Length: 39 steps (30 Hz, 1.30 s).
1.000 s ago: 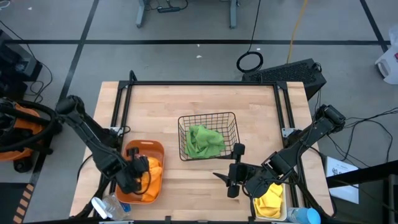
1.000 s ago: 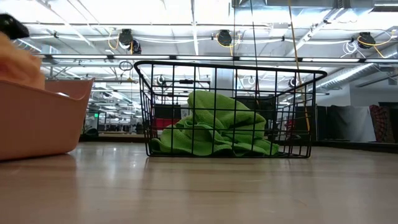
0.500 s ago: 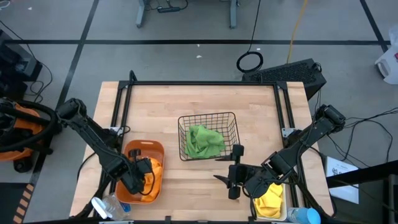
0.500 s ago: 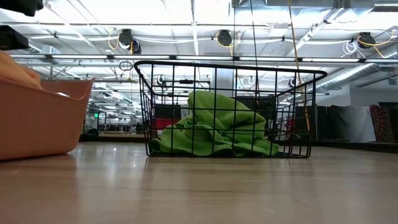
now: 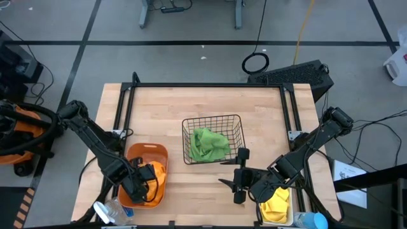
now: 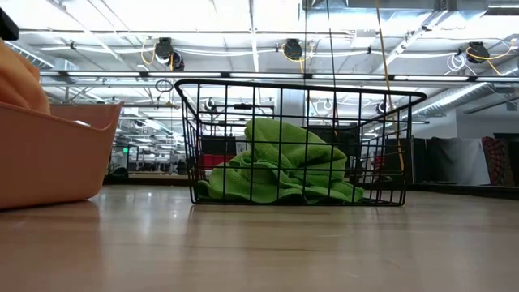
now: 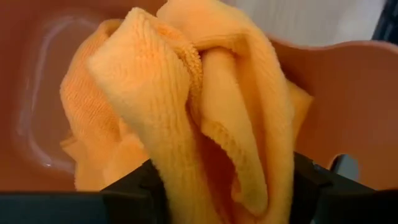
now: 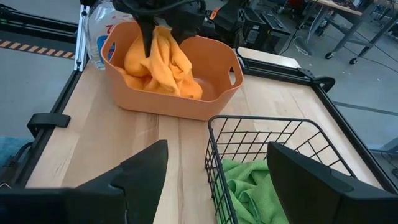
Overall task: Sort microfiber towel by color & place in baskets
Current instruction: Put the orange microfiber cloth into the orange bin
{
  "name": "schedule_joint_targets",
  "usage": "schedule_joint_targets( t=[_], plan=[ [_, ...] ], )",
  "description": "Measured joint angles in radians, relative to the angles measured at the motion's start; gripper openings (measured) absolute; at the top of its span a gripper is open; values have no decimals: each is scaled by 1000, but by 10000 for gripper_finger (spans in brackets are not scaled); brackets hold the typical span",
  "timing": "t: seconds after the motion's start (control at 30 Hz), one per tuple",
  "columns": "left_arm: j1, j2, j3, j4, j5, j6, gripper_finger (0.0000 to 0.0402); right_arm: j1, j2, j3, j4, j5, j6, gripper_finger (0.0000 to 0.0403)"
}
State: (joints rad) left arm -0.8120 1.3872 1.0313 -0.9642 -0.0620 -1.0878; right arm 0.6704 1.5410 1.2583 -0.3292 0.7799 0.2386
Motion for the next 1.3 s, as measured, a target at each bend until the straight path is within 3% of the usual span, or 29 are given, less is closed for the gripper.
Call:
schedule_joint_targets(
  t=[0.13,0.23,0.43,0.53,0.63,0.97,1.3],
  plan=[
    [0,0,8,-19,0,-1,198,0,0,0,-4,0,0,265],
    [0,0,8,-25,8,1,175,0,0,0,-7,0,0,265],
    [0,0,8,-70,35,49,57,0,0,0,-17,0,1,265],
    [4,0,6,-71,-22,118,13,-1,0,0,-23,0,1,265],
    [22,3,-18,-45,-35,169,14,-1,0,0,-23,0,2,265],
    [96,27,-167,30,81,187,8,-1,0,0,-45,1,4,265],
    [134,27,-248,78,89,204,13,-1,0,0,-62,1,8,265]
  ],
)
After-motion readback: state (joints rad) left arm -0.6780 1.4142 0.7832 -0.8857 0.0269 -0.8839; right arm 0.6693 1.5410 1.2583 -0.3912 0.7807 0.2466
